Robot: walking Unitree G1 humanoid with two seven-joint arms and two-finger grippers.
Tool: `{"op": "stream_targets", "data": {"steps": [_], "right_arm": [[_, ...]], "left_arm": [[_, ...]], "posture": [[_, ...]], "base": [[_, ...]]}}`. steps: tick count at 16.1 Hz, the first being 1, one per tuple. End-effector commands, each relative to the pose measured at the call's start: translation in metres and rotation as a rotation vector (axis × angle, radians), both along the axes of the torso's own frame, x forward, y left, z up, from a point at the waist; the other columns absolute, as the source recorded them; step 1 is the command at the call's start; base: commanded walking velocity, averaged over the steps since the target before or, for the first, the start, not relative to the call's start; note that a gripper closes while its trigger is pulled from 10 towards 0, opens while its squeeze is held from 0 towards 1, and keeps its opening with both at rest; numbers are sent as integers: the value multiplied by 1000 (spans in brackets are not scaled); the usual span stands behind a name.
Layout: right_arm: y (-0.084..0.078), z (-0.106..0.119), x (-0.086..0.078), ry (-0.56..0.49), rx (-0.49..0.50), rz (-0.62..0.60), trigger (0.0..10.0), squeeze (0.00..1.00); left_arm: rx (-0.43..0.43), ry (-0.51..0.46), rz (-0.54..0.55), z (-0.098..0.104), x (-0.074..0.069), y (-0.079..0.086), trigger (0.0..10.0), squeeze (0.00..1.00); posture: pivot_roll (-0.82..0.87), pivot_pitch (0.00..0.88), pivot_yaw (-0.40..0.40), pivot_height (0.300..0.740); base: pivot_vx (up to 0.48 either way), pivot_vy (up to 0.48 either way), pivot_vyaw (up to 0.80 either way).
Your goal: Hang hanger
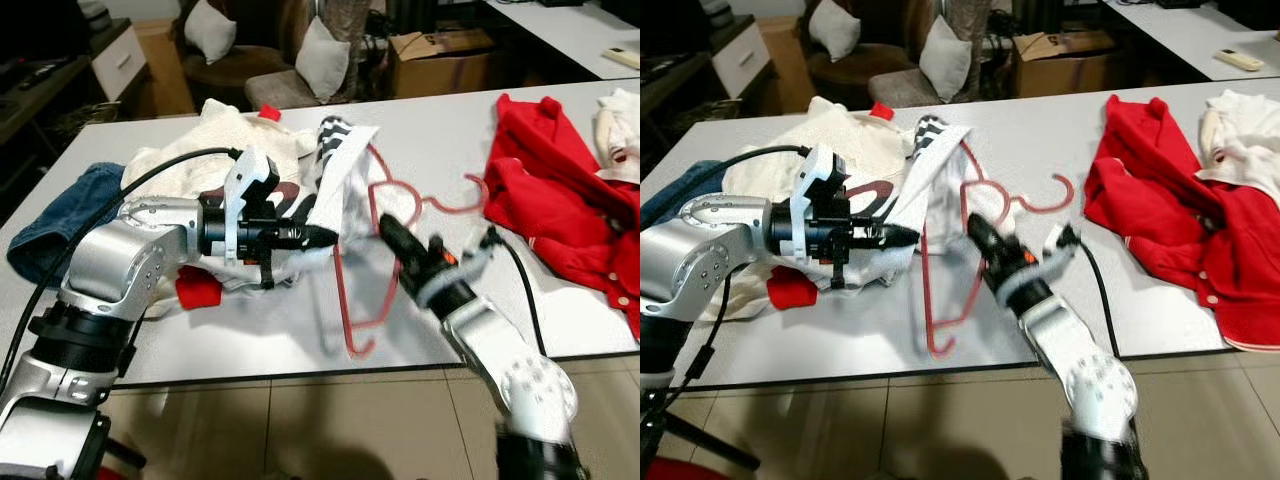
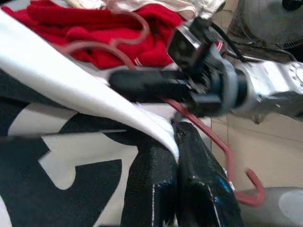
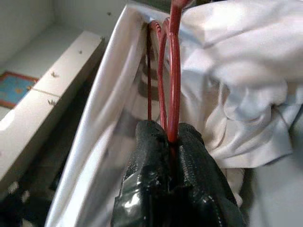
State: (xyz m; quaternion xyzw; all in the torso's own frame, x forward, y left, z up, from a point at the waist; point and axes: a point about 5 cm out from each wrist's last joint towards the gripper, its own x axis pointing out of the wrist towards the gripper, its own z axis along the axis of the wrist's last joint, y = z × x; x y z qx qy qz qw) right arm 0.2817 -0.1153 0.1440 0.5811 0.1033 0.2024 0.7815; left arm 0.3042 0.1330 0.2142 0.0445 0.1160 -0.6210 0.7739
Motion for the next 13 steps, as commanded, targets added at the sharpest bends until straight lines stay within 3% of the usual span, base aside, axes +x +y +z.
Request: {"op": "stream_targets", "data": {"steps": [1,4,8,11,13], "right_arm": [[-1,1,5,11,44,-51,10000,0],[1,0,21,48,49,-102,10000,0],[-4,5,34,76,207,-165,10000,0],[-6,10,43,76,269,-197,10000,0],[-9,9,50,95,247,-238,10000,0]], "left_arm": [[19,15,-51,-2,-5,-3,0,0],[25,44,-76,-4,-11,-3,0,0],[55,72,-81,-10,-13,0,0,0],[95,52,-50,-15,-10,1,0,0],[73,79,-94,-14,-16,-2,0,0]], "posture": [[-135,0,139,740],[-127,0,137,740],[-115,0,136,740],[-112,0,140,740],[-113,0,143,740]], "base": [[0,0,0],[0,0,0],[0,0,0],[0,0,0],[0,0,0]]}}
